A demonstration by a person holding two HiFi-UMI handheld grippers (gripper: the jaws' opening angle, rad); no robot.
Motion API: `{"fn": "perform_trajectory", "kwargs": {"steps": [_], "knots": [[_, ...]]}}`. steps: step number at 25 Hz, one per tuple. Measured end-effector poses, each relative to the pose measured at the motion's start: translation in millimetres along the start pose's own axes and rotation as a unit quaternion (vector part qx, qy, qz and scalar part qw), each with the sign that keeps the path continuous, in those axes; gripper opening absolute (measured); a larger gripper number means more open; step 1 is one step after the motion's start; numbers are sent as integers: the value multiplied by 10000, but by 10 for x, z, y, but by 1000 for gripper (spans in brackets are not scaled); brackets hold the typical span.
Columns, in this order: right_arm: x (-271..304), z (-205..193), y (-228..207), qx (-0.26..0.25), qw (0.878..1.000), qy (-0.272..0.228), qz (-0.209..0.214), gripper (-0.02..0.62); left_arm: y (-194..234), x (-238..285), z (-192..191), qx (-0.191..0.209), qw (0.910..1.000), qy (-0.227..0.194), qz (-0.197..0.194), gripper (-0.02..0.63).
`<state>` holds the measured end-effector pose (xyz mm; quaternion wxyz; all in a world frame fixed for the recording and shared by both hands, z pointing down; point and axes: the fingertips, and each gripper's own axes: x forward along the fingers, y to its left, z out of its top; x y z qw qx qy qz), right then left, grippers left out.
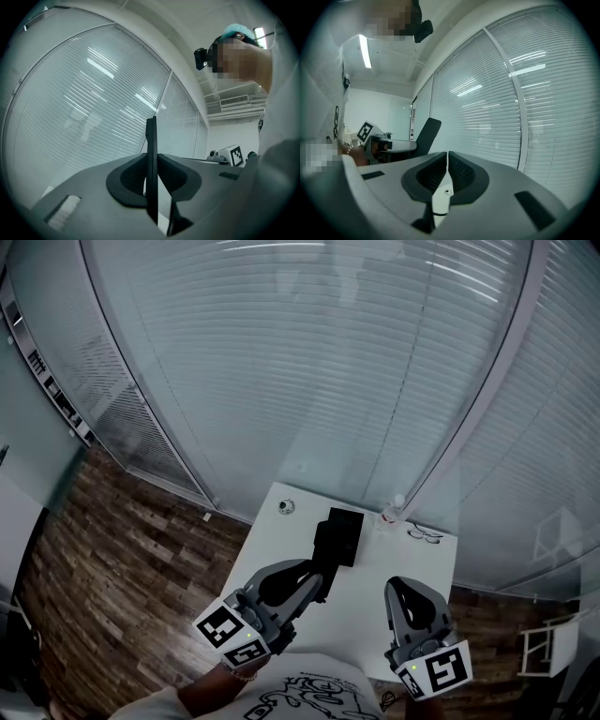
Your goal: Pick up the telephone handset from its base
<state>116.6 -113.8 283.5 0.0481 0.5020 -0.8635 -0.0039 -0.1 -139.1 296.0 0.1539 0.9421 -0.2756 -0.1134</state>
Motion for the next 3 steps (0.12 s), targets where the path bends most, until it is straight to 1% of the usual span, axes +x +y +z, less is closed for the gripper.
{"fn": "perform_trajectory", "kwargs": {"steps": [3], "knots": [[-18,-1,9,-1,10000,-13,-4,12,-23,-7,-11,-14,10000,1,-12,61]]}}
